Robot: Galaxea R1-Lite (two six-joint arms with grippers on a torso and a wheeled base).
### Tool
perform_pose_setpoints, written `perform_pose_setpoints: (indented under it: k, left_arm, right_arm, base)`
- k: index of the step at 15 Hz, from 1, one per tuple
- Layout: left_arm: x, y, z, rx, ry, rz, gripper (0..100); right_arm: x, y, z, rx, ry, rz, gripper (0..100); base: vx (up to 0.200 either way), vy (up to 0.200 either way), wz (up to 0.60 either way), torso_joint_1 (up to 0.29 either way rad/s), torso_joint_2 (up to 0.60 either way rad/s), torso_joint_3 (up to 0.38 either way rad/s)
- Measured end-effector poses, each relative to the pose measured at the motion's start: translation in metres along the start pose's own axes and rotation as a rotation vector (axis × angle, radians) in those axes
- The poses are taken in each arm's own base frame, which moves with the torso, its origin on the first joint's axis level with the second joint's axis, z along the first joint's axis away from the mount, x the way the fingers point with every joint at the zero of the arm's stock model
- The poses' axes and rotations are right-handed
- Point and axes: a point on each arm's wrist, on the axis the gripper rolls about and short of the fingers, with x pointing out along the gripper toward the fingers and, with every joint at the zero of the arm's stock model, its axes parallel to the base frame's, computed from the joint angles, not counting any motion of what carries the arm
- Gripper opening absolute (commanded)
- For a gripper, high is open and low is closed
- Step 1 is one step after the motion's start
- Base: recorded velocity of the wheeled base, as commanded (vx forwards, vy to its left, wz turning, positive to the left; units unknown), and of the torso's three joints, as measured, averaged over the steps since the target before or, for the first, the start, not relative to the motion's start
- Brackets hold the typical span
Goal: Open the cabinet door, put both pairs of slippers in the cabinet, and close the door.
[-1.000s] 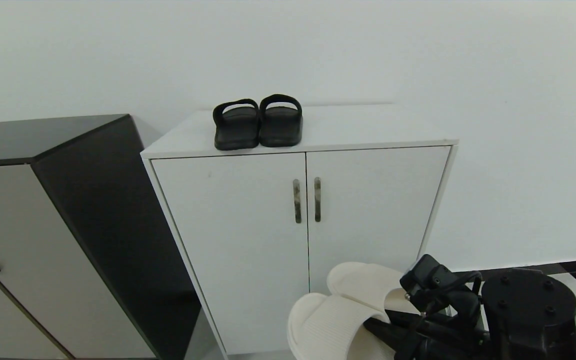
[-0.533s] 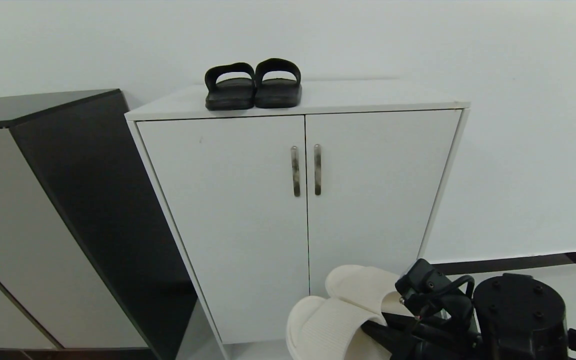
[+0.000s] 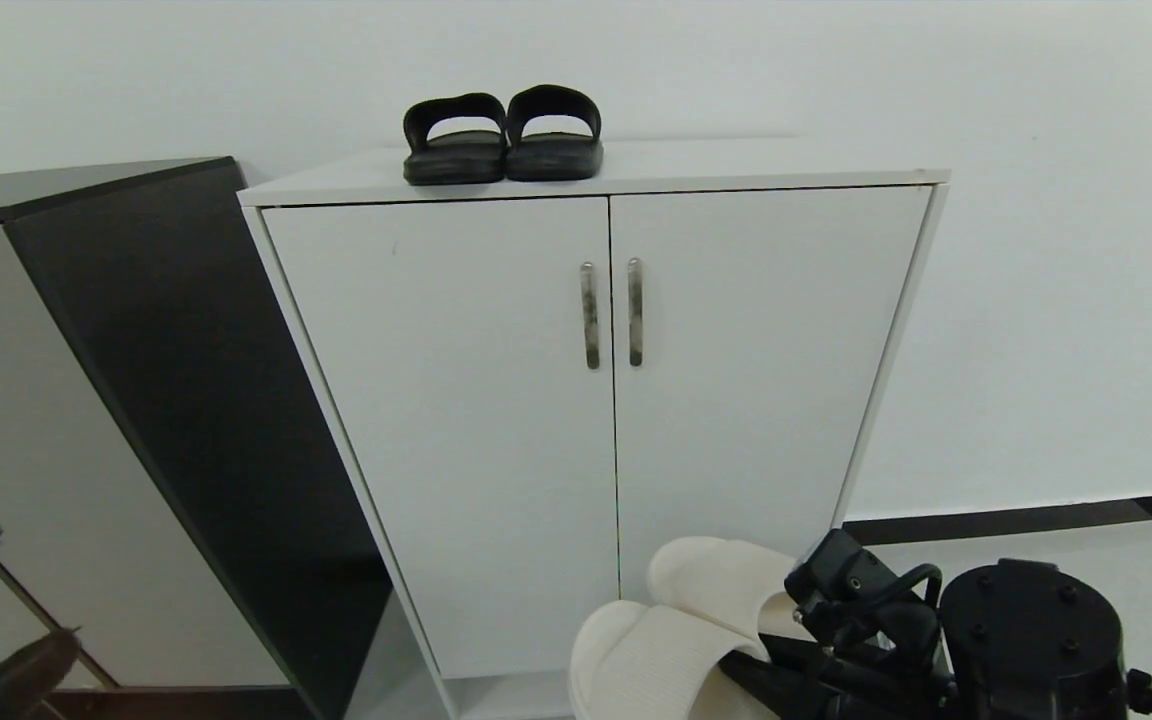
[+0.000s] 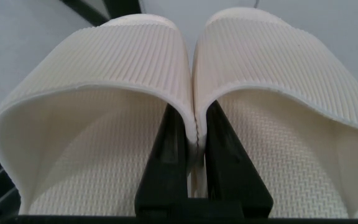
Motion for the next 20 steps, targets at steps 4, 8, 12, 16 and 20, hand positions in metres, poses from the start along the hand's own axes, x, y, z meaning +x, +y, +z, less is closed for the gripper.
perform_pose_setpoints:
  k: [4,8,12,16,20]
  left_arm:
    - [0.066,-0.001,0.011,-0.009,0.054,-0.225,100]
    - [0.131,-0.029,0.023,-0.002,0.030,-0.313,100]
    - [0.183,-0.068,0.031,0.015,0.047,-0.450,100]
    - [0.235,-0.089,0.051,-0.033,0.061,-0.568,100]
    - [0.270,-0.087,0.059,-0.169,0.105,-0.706,100]
  right_arm:
    - [0.000,0.000,0.000,-0.001,-0.009,-0.005,0]
    - [0.000,0.002,0.001,-0.012,-0.017,0.002,0]
    - [-0.001,0.002,0.000,-0.011,-0.031,0.012,0]
    - [-0.001,0.003,-0.001,-0.013,-0.025,0.036,0]
    - [0.000,0.003,-0.002,-0.013,-0.020,0.037,0]
  base:
    - [0.000,0.000,0.00,0.001,0.01,0.010]
    - [0.000,0.000,0.00,0.000,0.00,0.000]
    - [0.000,0.000,0.00,0.000,0.00,0.000]
    - [0.000,0.000,0.00,0.000,0.00,0.000]
    - [0.000,0.000,0.00,0.000,0.00,0.000]
